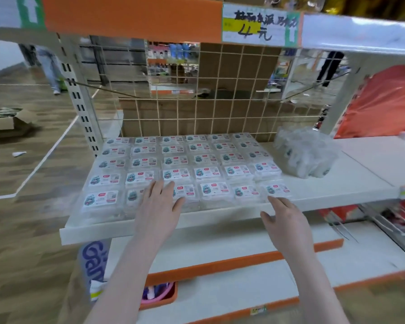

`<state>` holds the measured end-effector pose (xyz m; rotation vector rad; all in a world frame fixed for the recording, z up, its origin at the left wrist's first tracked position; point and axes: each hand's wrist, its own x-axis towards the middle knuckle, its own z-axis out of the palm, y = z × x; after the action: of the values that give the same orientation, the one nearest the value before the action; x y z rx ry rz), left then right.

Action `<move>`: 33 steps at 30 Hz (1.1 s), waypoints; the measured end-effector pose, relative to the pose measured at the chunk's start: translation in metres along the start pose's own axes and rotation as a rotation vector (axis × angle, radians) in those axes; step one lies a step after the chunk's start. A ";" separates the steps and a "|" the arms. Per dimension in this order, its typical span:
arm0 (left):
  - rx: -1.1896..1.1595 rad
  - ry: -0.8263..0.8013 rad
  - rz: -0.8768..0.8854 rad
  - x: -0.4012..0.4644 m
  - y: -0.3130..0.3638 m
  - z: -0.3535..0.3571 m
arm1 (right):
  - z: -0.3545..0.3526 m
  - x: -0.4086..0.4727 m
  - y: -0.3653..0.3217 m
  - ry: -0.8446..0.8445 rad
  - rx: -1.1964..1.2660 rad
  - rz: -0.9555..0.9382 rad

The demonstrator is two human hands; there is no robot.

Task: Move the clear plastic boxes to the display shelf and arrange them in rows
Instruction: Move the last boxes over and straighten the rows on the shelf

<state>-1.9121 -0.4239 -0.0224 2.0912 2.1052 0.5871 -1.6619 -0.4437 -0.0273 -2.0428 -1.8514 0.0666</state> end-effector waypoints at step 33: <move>-0.137 -0.199 0.632 -0.031 0.534 0.184 | -0.167 -0.067 0.453 0.279 -0.155 0.603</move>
<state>-1.3464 -0.4342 -0.0097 2.5913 1.2433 0.5297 -1.1928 -0.5765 -0.0275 -2.4994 -1.0619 -0.1970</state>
